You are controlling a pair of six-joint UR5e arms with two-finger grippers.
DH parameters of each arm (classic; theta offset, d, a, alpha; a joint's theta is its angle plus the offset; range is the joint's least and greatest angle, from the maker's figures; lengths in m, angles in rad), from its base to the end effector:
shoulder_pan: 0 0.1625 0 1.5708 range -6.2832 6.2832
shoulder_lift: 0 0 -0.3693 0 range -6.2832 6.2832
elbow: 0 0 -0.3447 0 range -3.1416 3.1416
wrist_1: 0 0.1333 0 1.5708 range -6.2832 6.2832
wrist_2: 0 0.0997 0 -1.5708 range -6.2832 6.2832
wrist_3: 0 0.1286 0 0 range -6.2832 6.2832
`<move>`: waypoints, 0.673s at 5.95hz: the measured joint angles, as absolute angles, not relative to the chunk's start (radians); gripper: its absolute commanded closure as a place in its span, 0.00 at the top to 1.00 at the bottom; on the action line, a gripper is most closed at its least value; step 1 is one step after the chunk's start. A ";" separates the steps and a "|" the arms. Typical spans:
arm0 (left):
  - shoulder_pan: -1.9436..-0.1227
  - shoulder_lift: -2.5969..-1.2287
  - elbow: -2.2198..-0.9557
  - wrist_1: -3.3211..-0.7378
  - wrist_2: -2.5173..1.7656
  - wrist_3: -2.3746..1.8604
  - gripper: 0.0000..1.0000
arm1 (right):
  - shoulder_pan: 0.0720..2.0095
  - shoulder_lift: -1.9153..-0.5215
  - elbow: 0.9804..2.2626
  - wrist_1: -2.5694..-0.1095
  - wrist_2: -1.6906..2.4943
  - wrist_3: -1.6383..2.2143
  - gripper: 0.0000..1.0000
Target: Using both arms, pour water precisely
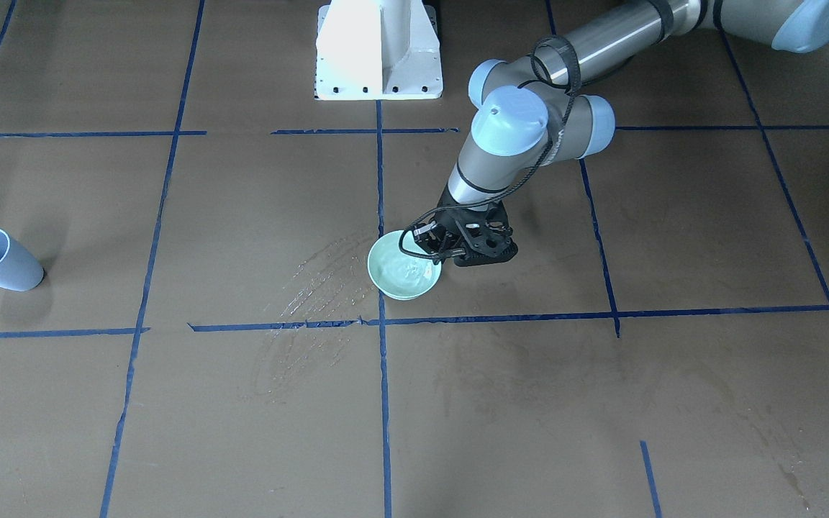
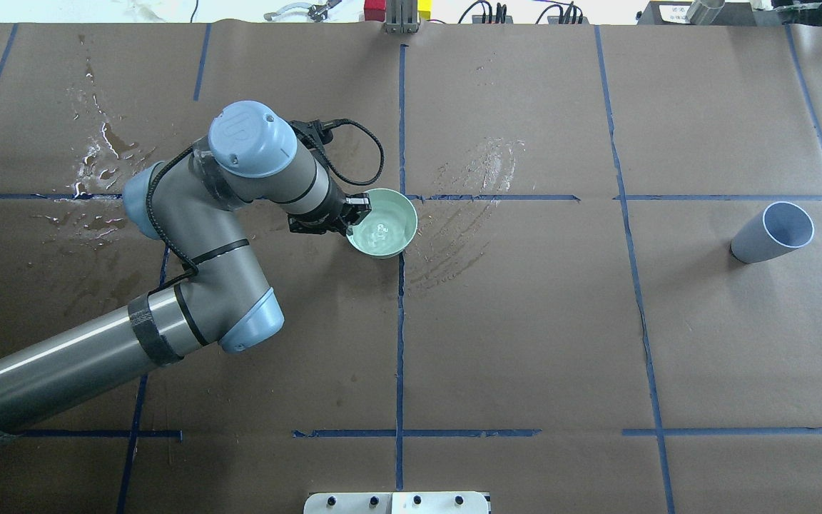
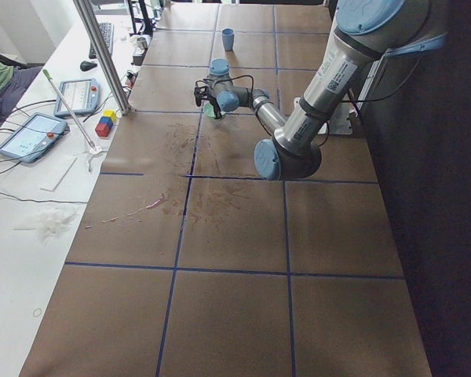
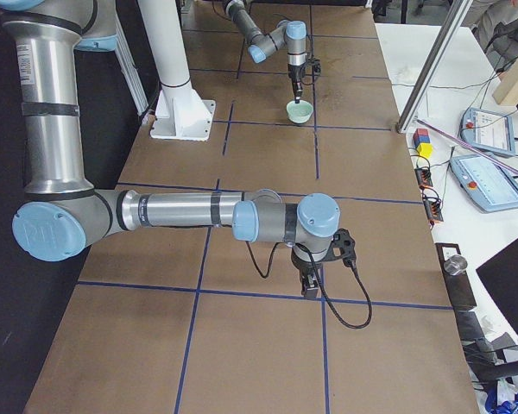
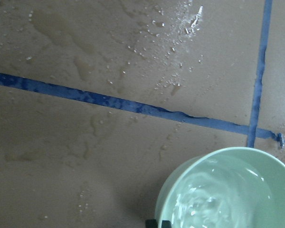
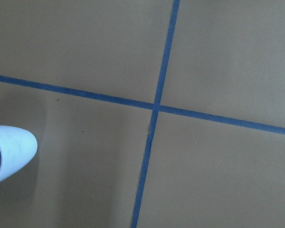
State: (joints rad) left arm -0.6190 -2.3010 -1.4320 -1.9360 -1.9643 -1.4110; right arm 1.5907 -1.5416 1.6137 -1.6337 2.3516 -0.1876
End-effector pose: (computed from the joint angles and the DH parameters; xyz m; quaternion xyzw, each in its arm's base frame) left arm 0.5108 -0.4670 0.2324 0.0108 0.4835 -0.1105 0.8683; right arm 0.0518 -0.4542 0.5972 0.0436 -0.3781 -0.0792 0.9214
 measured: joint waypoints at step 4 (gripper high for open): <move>-0.594 -2.321 -1.403 -1.938 -1.940 -1.406 0.83 | 1.591 -1.542 1.614 -1.634 2.352 -0.189 1.00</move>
State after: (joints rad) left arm -0.5936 -2.3213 -1.4030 -1.9379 -1.9395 -1.4065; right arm 1.5907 -1.5416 1.6137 -1.6337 2.3516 -0.1893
